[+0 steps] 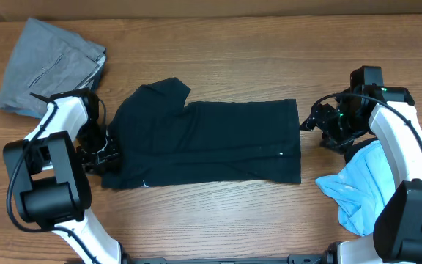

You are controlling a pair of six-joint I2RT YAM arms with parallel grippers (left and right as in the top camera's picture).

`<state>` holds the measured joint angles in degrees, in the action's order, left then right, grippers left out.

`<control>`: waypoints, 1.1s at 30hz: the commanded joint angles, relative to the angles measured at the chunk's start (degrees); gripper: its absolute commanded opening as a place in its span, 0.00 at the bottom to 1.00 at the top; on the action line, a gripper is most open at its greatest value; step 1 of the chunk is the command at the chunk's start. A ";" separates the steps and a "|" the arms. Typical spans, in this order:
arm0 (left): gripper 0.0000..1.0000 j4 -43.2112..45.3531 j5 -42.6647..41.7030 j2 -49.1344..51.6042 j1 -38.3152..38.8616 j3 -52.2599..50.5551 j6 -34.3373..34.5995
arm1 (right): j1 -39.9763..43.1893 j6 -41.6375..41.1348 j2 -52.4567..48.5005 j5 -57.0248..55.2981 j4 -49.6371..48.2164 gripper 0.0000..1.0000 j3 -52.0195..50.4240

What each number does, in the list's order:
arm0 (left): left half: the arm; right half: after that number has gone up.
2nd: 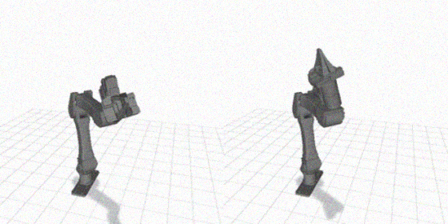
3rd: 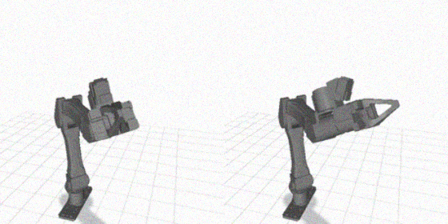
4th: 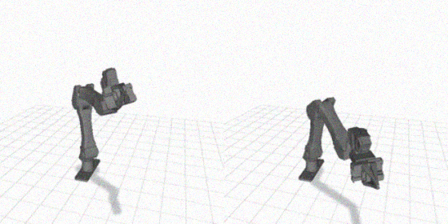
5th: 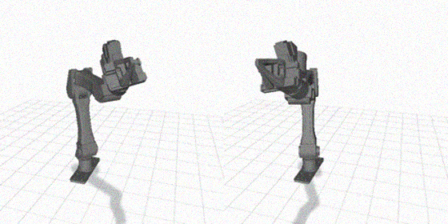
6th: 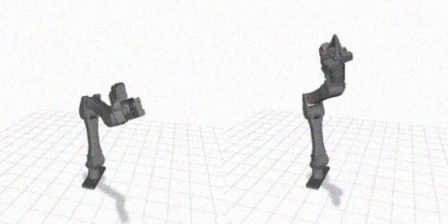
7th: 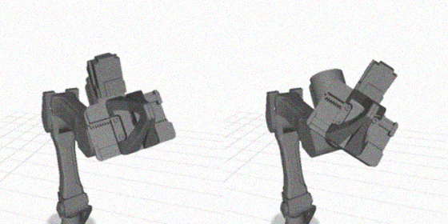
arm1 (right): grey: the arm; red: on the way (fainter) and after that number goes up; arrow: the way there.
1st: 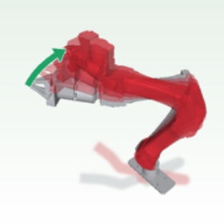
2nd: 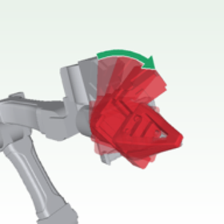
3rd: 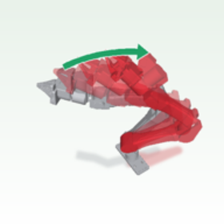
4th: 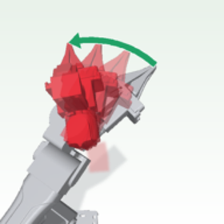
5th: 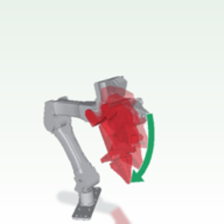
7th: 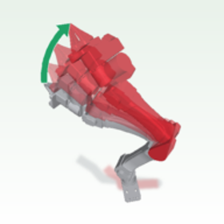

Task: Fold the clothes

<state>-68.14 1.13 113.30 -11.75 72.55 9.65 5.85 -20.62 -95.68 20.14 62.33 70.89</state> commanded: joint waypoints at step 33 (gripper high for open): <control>0.73 45.42 0.04 8.24 21.90 12.37 -0.17 | -1.77 0.52 -10.54 6.10 -26.86 0.75 -0.04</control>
<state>-24.14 -5.82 120.70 10.33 84.42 6.37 4.29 -20.34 -106.28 25.58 35.62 70.83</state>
